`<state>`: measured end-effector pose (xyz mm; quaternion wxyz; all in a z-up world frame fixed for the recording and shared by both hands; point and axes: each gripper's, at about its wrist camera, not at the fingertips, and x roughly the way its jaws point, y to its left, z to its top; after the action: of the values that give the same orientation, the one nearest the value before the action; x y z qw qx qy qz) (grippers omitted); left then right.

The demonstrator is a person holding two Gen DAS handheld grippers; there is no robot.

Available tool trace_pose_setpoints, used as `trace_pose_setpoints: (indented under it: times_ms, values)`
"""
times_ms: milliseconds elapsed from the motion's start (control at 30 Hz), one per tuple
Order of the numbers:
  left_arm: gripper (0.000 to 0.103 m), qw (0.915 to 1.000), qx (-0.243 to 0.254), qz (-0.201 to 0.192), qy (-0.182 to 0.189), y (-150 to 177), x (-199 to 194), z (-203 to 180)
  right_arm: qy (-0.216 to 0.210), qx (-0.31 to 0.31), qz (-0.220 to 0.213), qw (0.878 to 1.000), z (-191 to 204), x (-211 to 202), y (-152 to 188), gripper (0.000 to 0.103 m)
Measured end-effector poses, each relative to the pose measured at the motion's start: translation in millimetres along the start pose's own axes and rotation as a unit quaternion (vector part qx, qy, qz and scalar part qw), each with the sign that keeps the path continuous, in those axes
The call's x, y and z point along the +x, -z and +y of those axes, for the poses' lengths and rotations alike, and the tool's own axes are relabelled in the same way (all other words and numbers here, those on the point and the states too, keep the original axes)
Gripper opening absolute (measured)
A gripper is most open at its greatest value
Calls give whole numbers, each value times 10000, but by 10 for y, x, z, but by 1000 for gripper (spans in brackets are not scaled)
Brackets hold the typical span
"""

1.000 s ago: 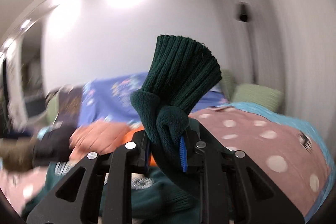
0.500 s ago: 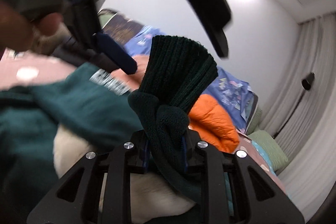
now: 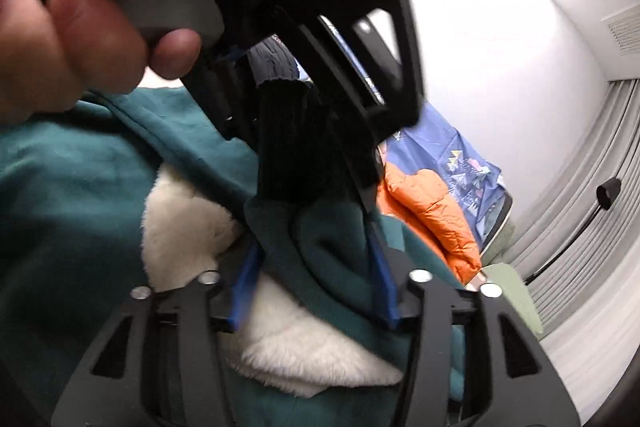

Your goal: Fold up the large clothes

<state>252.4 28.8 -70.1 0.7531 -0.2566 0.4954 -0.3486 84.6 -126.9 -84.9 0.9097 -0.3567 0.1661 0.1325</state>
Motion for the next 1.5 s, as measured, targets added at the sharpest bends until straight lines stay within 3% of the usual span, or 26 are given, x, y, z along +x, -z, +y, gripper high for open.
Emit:
trace_pose_setpoints:
  times_ms: [267,400,500,633,733,933,1033,1133,1167,1233,1367,1433,1500]
  values:
    - [23,9984,172,-322,422,-99,-259,-182,-147,1165,18,9931,-581,-167,125,70]
    - [21,9957,189,-514,749,-273,-412,-313,-339,2209,0,9747,-1058,-255,289,70]
    - [21,9928,320,-698,919,-447,-569,-478,-326,3077,9,9509,-1419,-319,484,70]
    - [20,9885,475,-971,1057,-659,-832,-627,-249,3792,-58,9250,-1690,-489,680,70]
    - [20,9850,497,-1290,1037,-783,-1094,-624,-154,4056,-169,9138,-1884,-588,752,71]
    - [19,9799,102,-1719,1010,-758,-1568,-156,-192,4559,-275,8894,-2115,-591,909,71]
    - [19,9827,-205,-1662,791,-620,-1549,283,-252,4711,-158,8816,-2125,-484,992,73]
    - [19,9854,-660,-1438,631,-440,-1356,771,-601,4882,39,8706,-2098,-323,1033,73]
    - [19,9852,-773,-1416,577,-383,-1289,908,-797,4971,139,8639,-2079,-231,1048,59]
    - [19,9841,-955,-1410,507,-250,-1155,1145,-1168,5002,307,8575,-2037,-102,1022,20]
    - [21,9847,-1077,-1372,22,0,-935,1433,-1504,5077,676,8456,-1983,205,961,17]
    - [27,9843,-1068,-1381,-260,90,-881,1511,-1590,5170,882,8365,-1958,350,971,18]
    - [33,9834,-1045,-1456,-290,167,-864,1559,-1616,5203,1202,8299,-1877,502,1010,18]
